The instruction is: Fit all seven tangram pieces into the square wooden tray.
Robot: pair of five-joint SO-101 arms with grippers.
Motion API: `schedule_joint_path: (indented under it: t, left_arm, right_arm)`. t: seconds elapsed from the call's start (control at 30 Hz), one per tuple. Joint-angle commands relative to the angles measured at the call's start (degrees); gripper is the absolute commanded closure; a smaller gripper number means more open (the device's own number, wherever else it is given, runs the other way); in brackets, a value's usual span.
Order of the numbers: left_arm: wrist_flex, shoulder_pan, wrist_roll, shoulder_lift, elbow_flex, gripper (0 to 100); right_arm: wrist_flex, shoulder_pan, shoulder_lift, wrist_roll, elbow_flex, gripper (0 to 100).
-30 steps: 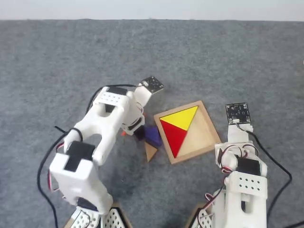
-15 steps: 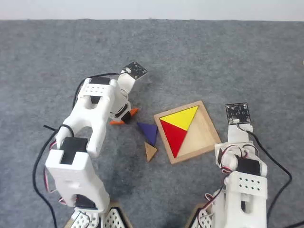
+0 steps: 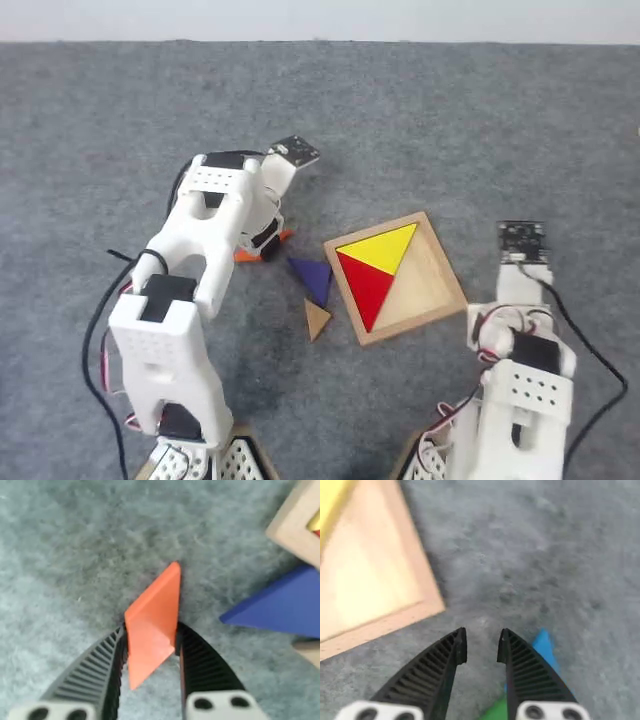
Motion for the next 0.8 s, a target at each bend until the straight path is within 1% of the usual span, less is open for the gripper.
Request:
schedule_joint_path:
  t: [0.0,0.07,0.13,0.27,0.37,0.43,0.5,0.57,0.6,0.7,0.77]
  left_arm:
    - [0.53,-0.26,2.99,-3.60,-1.54,99]
    - [2.81,0.53,4.84,-7.21,-1.54,99]
    - [5.45,2.73,6.59,-11.43,-1.36,99]
    - [9.67,10.64,12.40,-18.20,-1.54,99]
    - [10.37,17.49,17.49,-19.78,-1.63,99]
    - [10.02,19.34,19.78,-19.60,-2.42,99]
    - [8.18,18.02,19.96,-18.90,-3.21,98]
    - [5.89,13.36,19.69,-17.85,-4.35,97]
    - [4.66,10.90,18.46,-17.05,-4.79,95]
    - [3.78,5.01,11.96,-13.54,-6.90,85]
    - [4.04,2.55,7.12,-10.64,-8.57,80]
  right_arm:
    - [2.51,4.00,-1.19,0.09,-4.75,88.4]
    - [2.68,4.88,-1.19,0.09,-5.19,88.6]
    - [2.68,6.29,-1.19,0.09,-5.45,88.6]
    - [5.41,8.48,-1.19,0.09,-7.47,88.6]
    - [6.29,10.77,-1.19,0.09,-8.35,88.5]
    - [6.29,11.30,-1.19,0.18,-8.35,88.4]
    - [6.29,11.30,-1.10,0.53,-8.18,88.3]
    - [6.29,11.30,-1.10,0.62,-7.82,88.3]
    - [6.29,11.30,-1.10,0.62,-7.74,88.3]
    - [6.29,11.21,-1.10,0.62,-7.65,88.3]
    - [6.29,10.77,-1.10,0.62,-7.65,88.3]
